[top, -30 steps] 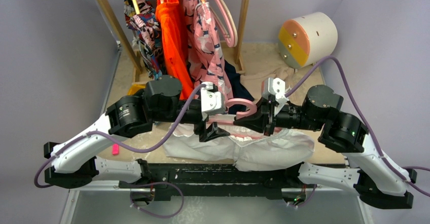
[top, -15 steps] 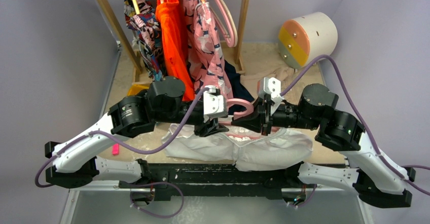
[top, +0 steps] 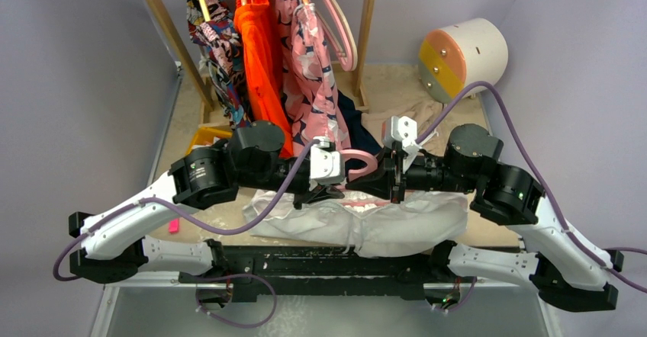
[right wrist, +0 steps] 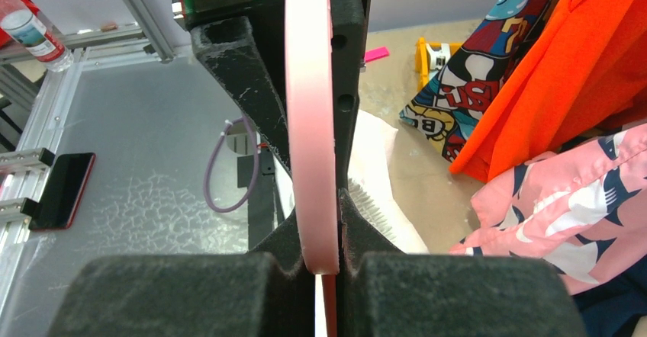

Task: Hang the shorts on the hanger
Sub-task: Adjust the shorts on the hanger, then place the hanger at the clothesline.

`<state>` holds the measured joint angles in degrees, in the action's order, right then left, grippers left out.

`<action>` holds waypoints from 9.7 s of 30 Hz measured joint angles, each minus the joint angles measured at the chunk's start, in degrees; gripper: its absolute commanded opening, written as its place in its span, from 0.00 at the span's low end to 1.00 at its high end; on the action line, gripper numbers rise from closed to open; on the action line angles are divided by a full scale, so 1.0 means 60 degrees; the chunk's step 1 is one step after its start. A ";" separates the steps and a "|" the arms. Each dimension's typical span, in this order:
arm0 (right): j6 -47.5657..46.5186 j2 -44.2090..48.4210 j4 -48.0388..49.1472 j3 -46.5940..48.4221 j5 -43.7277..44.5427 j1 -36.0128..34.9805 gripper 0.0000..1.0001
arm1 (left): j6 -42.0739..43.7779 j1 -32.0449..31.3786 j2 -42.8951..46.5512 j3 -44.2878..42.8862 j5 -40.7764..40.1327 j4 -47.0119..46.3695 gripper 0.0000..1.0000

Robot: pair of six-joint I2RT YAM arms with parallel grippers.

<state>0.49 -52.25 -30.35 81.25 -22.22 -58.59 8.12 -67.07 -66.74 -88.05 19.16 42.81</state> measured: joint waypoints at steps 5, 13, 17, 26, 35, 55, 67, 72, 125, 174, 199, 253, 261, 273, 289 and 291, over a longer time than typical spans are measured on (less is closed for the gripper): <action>-0.0007 -0.0058 0.0022 0.0000 -0.0055 -0.0004 0.00 | -0.0011 -0.0015 0.0149 0.0171 -0.0025 -0.0087 0.00; -0.0007 -0.0127 0.0069 0.0000 -0.0076 -0.0004 0.00 | -0.0120 -0.0015 0.0361 0.0452 -0.0160 -0.0328 0.00; -0.0004 -0.0168 0.0149 0.0000 -0.0076 -0.0004 0.20 | -0.0197 -0.0015 0.0437 0.0503 -0.0237 -0.0357 0.00; 0.0248 -0.0018 0.0229 0.0029 0.0157 -0.0004 0.50 | -0.0277 0.0033 0.0546 0.0597 -0.0685 -0.0408 0.00; 0.0058 0.0011 -0.1027 0.1035 0.1093 -0.0004 0.50 | -0.0466 0.0033 0.0769 0.0597 -0.0696 -0.0397 0.00; -0.0535 -0.0546 -0.2255 0.2586 0.1311 -0.0004 0.54 | -0.0495 0.0033 0.0765 0.0597 -0.0262 0.0022 0.00; -0.0175 -0.0259 -0.2681 0.2572 0.2222 -0.0004 0.53 | -0.0499 0.0033 0.1137 0.0685 -0.0339 0.0044 0.00; -0.0193 -0.0339 -0.2459 0.2371 0.1730 -0.0004 0.53 | -0.0510 0.0033 0.1188 0.0714 -0.0328 0.0047 0.00; -0.0160 -0.0965 -0.0525 0.0594 -0.0674 -0.0036 0.00 | -0.0514 0.0040 0.0998 0.0586 -0.0295 -0.0058 0.58; 0.1497 -0.2109 -0.5293 0.3253 0.9650 0.0168 0.00 | -0.2499 0.0044 0.4841 0.4983 -0.3581 -0.3042 0.71; -0.0237 -0.5501 -0.0222 0.6965 0.8969 0.6411 0.00 | -0.3373 0.0044 0.8040 0.9184 -0.7082 -0.3701 0.68; -0.0634 -0.3016 0.1333 0.2605 0.4983 0.6142 0.00 | -0.4091 0.0044 0.8371 0.9151 -1.0291 -0.3840 0.68; -0.0404 -0.3679 0.0663 0.2361 0.3202 0.5526 0.00 | -0.4448 0.0044 0.8069 0.8841 -1.0717 -0.3475 0.67; -0.0386 -0.3563 -0.0244 0.2361 0.2102 0.4572 0.00 | -0.4477 0.0044 0.7927 0.8841 -1.0845 -0.3457 0.67; -0.0106 -0.2991 -0.0914 0.2776 0.7195 0.4583 0.00 | -0.4506 0.0044 0.7927 0.8841 -1.0950 -0.3442 0.67; -0.0106 -0.3060 -0.0962 0.2973 0.7326 0.4583 0.00 | -0.4506 0.0044 0.7927 0.8837 -1.0947 -0.3442 0.67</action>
<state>-0.14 -70.61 -36.12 99.09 21.74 -31.09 -18.92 -66.81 -19.18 -35.03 -46.52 22.15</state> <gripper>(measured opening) 0.035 0.673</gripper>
